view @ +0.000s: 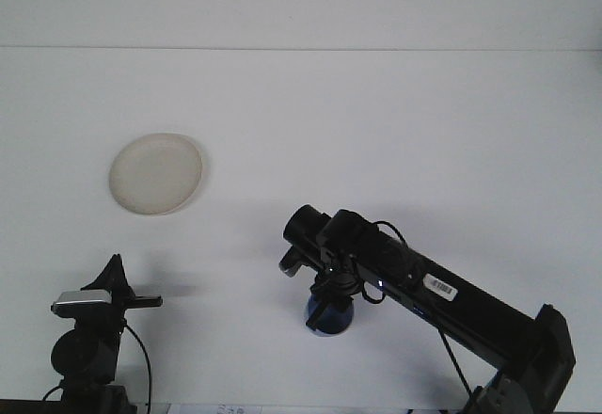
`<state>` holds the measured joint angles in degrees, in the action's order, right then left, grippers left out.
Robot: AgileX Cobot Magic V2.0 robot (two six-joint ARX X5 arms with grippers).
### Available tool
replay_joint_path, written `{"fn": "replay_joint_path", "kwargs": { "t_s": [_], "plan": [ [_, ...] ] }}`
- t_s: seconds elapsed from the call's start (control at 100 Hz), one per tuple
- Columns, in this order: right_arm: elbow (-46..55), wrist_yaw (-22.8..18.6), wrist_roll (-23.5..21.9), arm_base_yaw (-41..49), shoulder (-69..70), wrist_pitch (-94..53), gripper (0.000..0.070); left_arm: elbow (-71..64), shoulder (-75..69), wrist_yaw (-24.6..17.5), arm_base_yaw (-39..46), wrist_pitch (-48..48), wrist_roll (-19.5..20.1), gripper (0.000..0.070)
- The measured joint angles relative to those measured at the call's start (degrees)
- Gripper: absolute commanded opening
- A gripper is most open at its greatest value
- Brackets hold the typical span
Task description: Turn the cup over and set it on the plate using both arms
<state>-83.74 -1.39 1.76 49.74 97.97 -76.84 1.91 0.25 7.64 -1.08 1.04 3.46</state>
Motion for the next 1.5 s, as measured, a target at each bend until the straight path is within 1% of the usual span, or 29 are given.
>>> {"fn": "replay_joint_path", "kwargs": {
  "t_s": [0.04,0.08,0.1,0.16,0.2,0.23,0.25,0.41,0.51,0.61,0.83,0.97,1.15,1.28,1.32,1.36,1.42,1.5],
  "plan": [
    [0.0,-0.1,0.1,0.1,0.0,0.0,0.0001,0.0,0.0,0.0,0.0,0.0,0.0,0.0015],
    [0.0,-0.1,0.2,0.2,0.0,0.0,0.0037,0.0,0.0,0.0,0.0,0.0,0.0,0.0015],
    [0.0,0.0,0.2,0.2,0.0,0.0,0.0077,0.0,0.0,0.0,0.0,0.0,0.0,0.0015],
    [-0.1,0.0,0.4,0.3,0.0,0.0,0.0267,0.0,0.0,0.0,0.0,0.0,0.0,0.0015],
    [-0.1,0.0,0.5,0.3,0.1,0.0,0.0380,0.0,0.0,0.0,0.0,0.0,0.0,0.0015],
    [-0.1,0.0,0.5,0.4,0.1,0.0,0.0430,0.0,0.0,0.0,0.0,0.0,0.0,0.0015],
    [-0.1,0.0,0.6,0.4,0.1,0.0,0.0443,0.0,0.0,0.0,0.0,0.0,0.0,0.0015],
    [-0.9,0.0,0.8,0.3,-0.1,0.0,0.0444,0.0,0.0,0.0,0.0,0.0,0.0,0.0015],
    [-1.0,0.2,1.0,0.0,-2.4,0.5,0.0444,0.0,0.0,0.0,0.0,0.0,0.0,0.0016],
    [-1.0,1.5,1.1,-0.9,-8.9,3.0,0.0444,0.0,0.0,0.0,0.0,0.0,0.0,0.0015],
    [0.3,2.1,1.2,-2.8,-27.9,13.6,0.0443,0.0,0.0,0.0,0.0,0.0,0.0,0.0015],
    [9.4,4.4,1.3,-2.9,-43.5,23.0,0.0443,0.0,0.0,0.0,0.0,0.0,0.0,0.0015],
    [27.5,4.7,1.2,-2.9,-63.7,36.8,0.0441,0.0,0.0,0.0,0.0,0.1,0.0,0.0015],
    [37.2,4.6,1.1,-2.9,-75.6,39.9,0.0438,0.0,0.0,0.0,0.0,1.3,-0.1,0.0015],
    [39.2,4.7,0.9,-2.9,-78.4,39.8,0.0438,0.0,0.0,0.0,0.0,1.9,-0.8,0.0015],
    [40.4,5.1,0.8,-2.9,-80.5,39.8,0.0438,0.0,0.0,0.0,0.0,2.2,-2.3,0.0015],
    [42.0,5.6,0.5,-2.9,-83.4,39.9,0.0438,0.0,0.0,0.0,0.0,2.6,-5.8,0.0015],
    [42.9,5.7,0.3,-2.9,-85.4,39.9,0.0438,0.0,0.0,0.0,0.0,4.2,-11.4,0.0015]
  ]
}}
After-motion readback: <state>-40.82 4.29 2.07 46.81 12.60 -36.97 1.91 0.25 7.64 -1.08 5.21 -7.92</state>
